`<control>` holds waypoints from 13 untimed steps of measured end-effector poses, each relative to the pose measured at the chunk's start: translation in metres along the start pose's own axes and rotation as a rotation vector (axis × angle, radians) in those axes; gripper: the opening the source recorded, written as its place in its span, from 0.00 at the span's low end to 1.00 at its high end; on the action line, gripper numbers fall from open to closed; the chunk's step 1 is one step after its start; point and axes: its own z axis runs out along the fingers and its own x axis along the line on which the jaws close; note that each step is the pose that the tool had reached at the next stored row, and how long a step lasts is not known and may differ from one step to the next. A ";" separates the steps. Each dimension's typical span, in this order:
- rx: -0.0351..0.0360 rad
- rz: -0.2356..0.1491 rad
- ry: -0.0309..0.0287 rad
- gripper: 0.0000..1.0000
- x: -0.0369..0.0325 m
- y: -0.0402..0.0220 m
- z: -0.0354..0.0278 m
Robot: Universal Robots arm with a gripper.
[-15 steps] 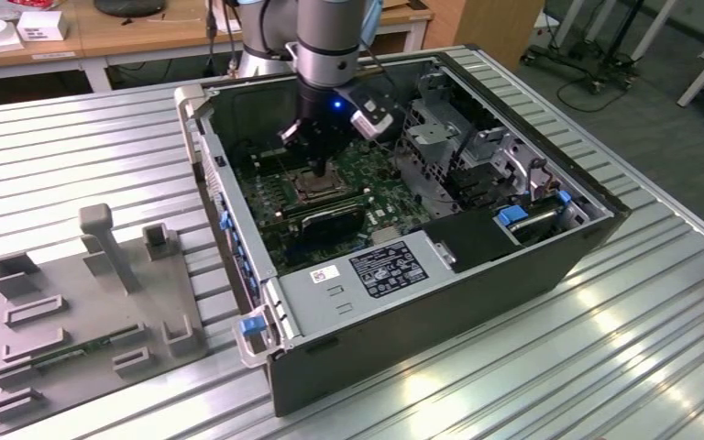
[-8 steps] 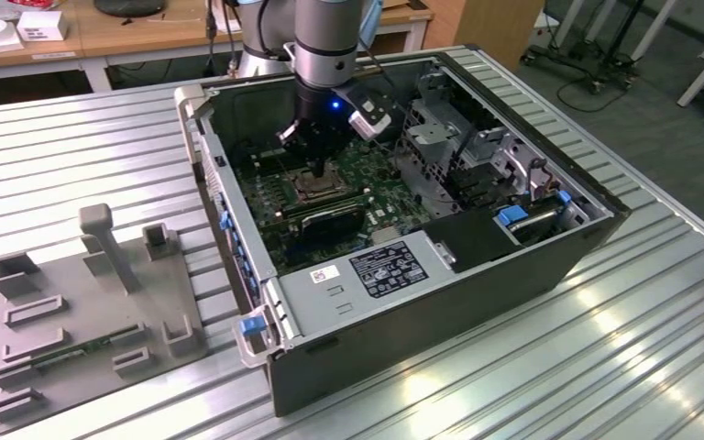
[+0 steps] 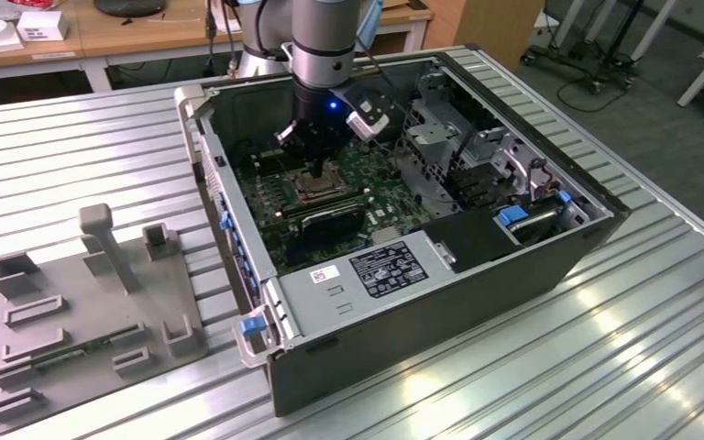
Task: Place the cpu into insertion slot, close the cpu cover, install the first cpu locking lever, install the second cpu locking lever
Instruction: 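Close the cpu cover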
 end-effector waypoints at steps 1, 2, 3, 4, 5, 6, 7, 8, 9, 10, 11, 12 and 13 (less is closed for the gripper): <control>0.0000 0.000 -0.0005 0.11 0.0006 0.0000 0.0000; 0.0000 0.000 -0.0006 0.11 0.0008 0.0000 0.0000; -0.0001 0.000 -0.0007 0.11 0.0008 0.0000 0.0000; 0.0000 0.000 -0.0007 0.11 0.0008 0.0000 0.0000; 0.0000 0.000 -0.0007 0.11 0.0008 0.0000 0.0000; 0.0000 0.000 -0.0007 0.11 0.0009 0.0000 0.0000; 0.0000 0.000 -0.0007 0.11 0.0011 0.0000 0.0000; 0.0000 0.000 -0.0008 0.11 0.0014 0.0001 0.0000; -0.0001 0.000 -0.0011 0.11 0.0020 0.0001 0.0000; 0.0000 0.000 -0.0014 0.11 0.0026 0.0001 0.0000; -0.0001 0.000 -0.0016 0.11 0.0033 0.0001 0.0000; 0.0000 0.000 -0.0017 0.11 0.0037 0.0002 0.0001; 0.0001 0.000 -0.0016 0.11 0.0038 0.0001 0.0001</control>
